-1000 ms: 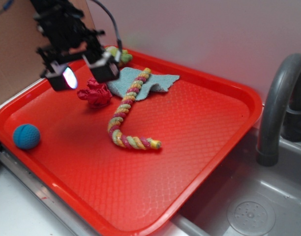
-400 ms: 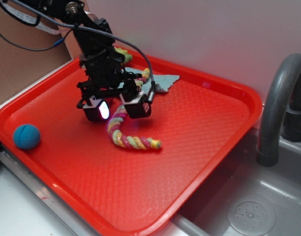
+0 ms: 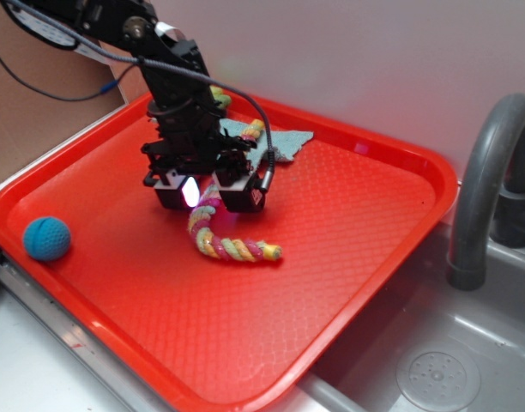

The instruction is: Grab the multicolored rope.

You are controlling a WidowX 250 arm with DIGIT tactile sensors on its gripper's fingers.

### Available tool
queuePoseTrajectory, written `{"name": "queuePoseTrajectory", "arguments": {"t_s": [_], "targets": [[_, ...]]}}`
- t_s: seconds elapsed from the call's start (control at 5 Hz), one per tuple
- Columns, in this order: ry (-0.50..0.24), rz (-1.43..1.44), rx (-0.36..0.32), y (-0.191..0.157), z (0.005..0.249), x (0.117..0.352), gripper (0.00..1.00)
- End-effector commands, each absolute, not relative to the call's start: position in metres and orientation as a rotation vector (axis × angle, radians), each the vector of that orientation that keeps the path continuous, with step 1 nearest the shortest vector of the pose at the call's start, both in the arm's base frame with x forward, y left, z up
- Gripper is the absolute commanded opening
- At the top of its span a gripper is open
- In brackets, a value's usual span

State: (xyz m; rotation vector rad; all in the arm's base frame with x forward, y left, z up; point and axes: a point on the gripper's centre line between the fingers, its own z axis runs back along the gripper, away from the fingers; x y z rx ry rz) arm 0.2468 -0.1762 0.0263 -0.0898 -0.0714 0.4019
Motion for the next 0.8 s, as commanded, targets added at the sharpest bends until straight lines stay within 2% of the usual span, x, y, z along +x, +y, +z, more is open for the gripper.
{"name": "queuePoseTrajectory", "arguments": {"t_s": [0.0, 0.2, 0.4, 0.6], "targets": [[-0.098, 0.471, 0.001, -0.162, 0.034, 0.242, 0.0], [-0.146, 0.556, 0.054, -0.152, 0.062, 0.244, 0.0], [-0.236, 0.614, 0.111, -0.142, 0.113, 0.25, 0.0], [-0.275, 0.658, 0.041, -0.131, 0.163, 0.246, 0.0]]}}
